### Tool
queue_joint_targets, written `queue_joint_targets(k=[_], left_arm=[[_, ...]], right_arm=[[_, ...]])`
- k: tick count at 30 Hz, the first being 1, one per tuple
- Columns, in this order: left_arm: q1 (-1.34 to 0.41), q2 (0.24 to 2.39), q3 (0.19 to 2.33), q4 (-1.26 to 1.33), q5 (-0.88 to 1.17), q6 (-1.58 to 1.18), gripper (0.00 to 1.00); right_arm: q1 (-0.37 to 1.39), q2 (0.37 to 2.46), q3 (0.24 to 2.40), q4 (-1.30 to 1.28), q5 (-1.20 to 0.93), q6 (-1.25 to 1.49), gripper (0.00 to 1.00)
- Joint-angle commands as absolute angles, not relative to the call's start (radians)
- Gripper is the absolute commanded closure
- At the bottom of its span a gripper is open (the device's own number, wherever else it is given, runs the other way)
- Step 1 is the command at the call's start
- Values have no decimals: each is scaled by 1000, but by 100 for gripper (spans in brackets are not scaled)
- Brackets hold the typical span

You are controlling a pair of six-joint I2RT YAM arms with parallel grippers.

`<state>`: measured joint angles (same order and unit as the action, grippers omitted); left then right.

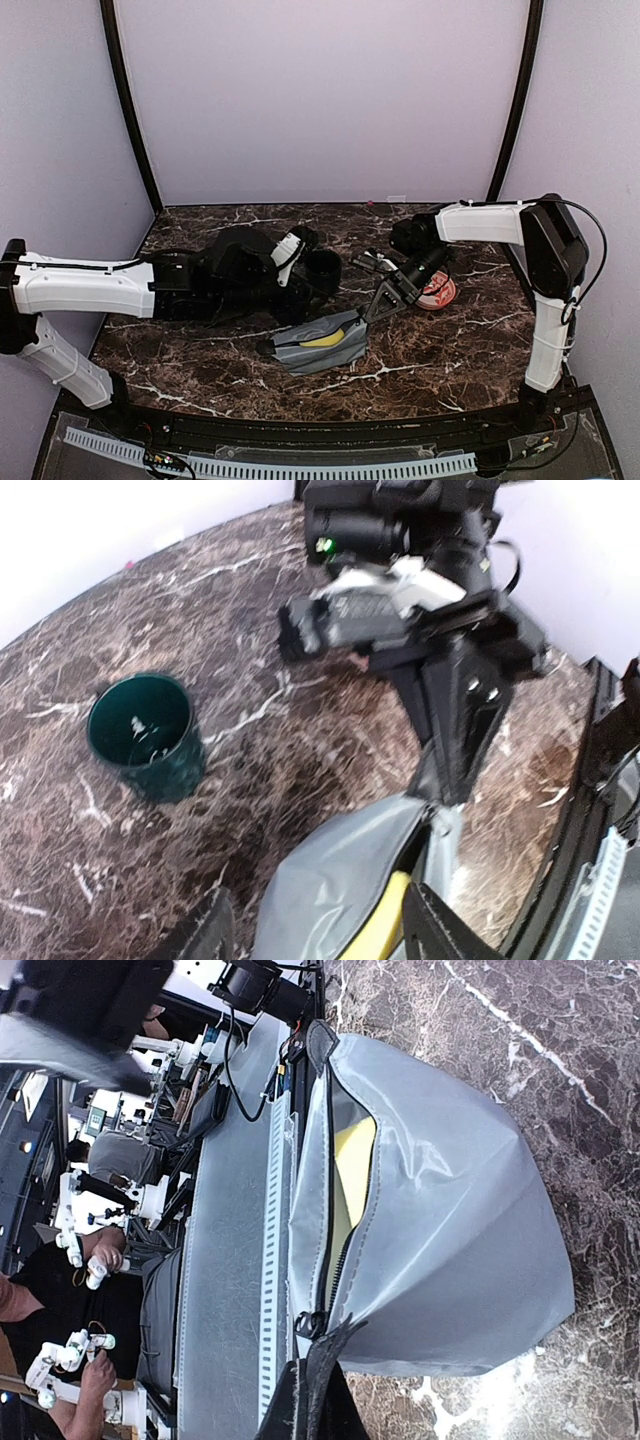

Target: Sort the hair-cutting tools

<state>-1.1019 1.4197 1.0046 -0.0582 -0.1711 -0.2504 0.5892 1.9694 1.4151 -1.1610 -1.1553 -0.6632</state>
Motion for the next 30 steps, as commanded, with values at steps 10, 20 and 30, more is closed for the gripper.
queue_joint_targets(k=[10,20,30], left_arm=[[-1103,1560,987,186,127,-565,47],[-1104,1668,1039,173,148,-586,58],[-1104,1689,1066,201,194,-563,61]], right_arm=[[600,1930,1432,-1153,-1204,-669,100],[606,1903,1399,-1101,-1169,-628,100],[609,1896,1387,-1077,-1147,-610,100]])
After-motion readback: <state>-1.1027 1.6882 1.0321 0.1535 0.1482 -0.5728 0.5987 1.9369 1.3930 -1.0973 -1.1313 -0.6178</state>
